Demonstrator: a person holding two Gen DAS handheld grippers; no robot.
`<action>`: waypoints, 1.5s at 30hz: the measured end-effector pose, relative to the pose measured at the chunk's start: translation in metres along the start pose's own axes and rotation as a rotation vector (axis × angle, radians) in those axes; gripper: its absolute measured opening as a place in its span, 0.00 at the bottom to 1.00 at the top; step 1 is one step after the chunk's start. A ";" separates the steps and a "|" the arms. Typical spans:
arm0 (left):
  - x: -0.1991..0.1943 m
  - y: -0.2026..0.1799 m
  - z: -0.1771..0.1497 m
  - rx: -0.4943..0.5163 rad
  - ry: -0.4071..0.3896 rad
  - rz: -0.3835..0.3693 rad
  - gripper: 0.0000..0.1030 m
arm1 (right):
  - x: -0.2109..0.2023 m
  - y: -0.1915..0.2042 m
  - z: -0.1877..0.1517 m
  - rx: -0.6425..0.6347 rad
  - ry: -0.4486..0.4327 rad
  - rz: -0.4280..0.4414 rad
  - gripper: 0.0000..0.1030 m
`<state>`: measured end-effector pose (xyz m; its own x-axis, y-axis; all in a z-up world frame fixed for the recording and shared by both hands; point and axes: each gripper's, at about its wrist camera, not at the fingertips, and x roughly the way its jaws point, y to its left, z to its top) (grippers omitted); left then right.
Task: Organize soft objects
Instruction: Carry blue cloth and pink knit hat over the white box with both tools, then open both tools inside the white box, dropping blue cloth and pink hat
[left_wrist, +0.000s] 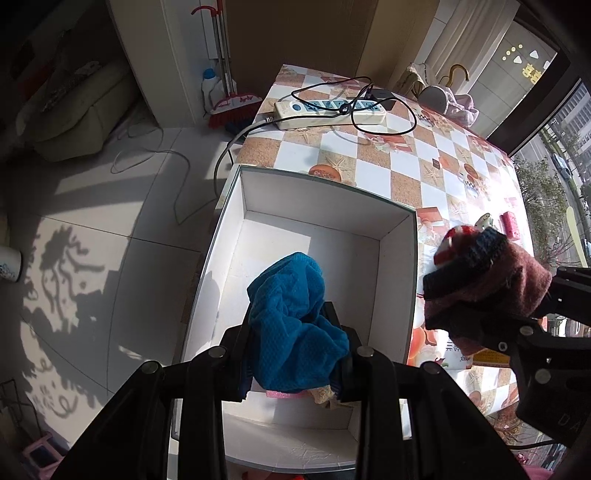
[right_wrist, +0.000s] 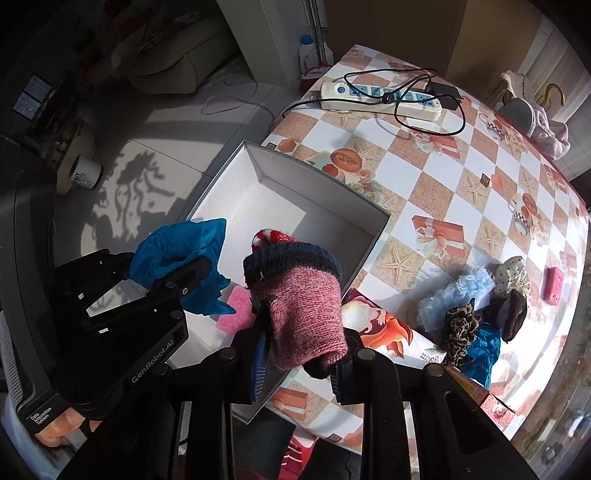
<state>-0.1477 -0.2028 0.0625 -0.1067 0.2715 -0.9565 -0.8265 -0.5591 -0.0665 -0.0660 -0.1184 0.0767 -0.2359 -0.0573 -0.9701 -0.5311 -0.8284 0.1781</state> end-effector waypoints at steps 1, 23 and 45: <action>0.001 0.001 0.002 -0.006 -0.001 -0.004 0.33 | 0.002 0.001 0.002 -0.005 -0.001 -0.006 0.28; 0.027 0.003 0.010 -0.032 0.038 0.007 0.34 | 0.032 -0.003 0.024 -0.006 0.033 -0.025 0.28; 0.030 0.023 0.003 -0.121 0.041 0.063 0.89 | 0.051 -0.034 0.022 0.132 0.141 -0.007 0.91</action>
<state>-0.1716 -0.2054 0.0328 -0.1312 0.2016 -0.9706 -0.7459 -0.6650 -0.0373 -0.0779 -0.0809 0.0246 -0.1207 -0.1369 -0.9832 -0.6369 -0.7490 0.1825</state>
